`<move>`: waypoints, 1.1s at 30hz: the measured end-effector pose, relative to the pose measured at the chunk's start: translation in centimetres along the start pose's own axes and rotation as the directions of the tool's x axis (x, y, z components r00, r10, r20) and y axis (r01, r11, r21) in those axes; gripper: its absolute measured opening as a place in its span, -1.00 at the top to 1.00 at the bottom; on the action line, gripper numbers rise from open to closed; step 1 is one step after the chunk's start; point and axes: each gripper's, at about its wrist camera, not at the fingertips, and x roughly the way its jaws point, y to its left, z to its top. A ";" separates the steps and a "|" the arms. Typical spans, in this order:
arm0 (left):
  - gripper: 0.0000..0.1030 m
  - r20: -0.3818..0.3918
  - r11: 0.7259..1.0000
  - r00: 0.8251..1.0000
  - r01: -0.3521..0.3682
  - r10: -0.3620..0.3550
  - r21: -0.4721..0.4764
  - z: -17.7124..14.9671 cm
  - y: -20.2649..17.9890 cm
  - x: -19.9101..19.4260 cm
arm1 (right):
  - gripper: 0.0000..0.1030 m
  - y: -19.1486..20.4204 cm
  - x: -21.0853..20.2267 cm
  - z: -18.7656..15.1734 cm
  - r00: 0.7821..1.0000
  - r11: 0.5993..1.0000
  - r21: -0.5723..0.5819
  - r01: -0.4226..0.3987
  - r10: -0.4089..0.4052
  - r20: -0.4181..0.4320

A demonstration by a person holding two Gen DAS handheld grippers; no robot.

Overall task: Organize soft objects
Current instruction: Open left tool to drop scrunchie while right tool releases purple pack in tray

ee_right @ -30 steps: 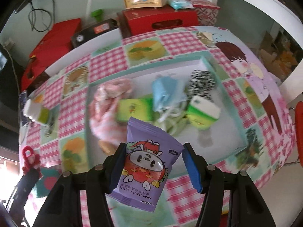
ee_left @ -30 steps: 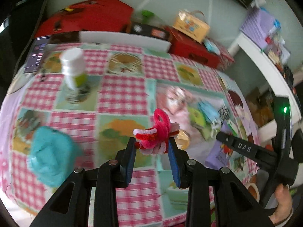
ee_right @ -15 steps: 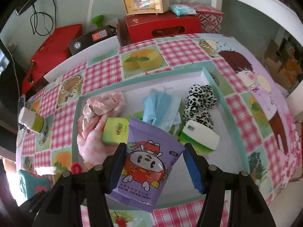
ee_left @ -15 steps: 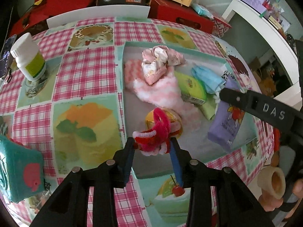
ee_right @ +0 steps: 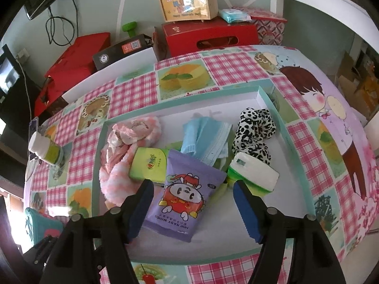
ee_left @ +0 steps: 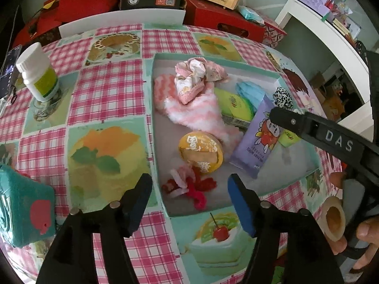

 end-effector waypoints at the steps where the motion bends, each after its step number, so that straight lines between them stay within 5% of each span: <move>1: -0.34 0.006 1.000 1.000 -0.005 0.005 -0.011 -0.1 0.2 -0.3 | -0.44 0.1 -0.3 -0.1 1.000 1.000 -0.006 -0.001 0.001 0.007; 4: -0.68 0.030 0.999 0.999 -0.030 0.031 -0.040 -0.4 1.0 -1.1 | -0.49 0.5 -1.2 -0.6 1.000 1.000 -0.030 0.007 -0.006 0.027; 10: -0.80 0.086 0.990 0.990 -0.101 0.110 -0.101 -1.7 3.2 -3.4 | -0.64 1.4 -2.8 -2.5 0.999 0.997 -0.078 0.012 -0.008 0.044; 20: -0.80 0.122 0.962 0.964 -0.214 0.235 -0.169 -4.2 5.7 -6.0 | -0.99 1.8 -4.4 -6.3 0.999 0.993 -0.119 0.018 -0.014 0.035; 33: -0.80 0.142 0.947 0.945 -0.268 0.294 -0.178 -7.1 6.1 -7.8 | -1.00 2.6 -5.7 -9.2 0.999 0.985 -0.171 0.019 -0.013 0.041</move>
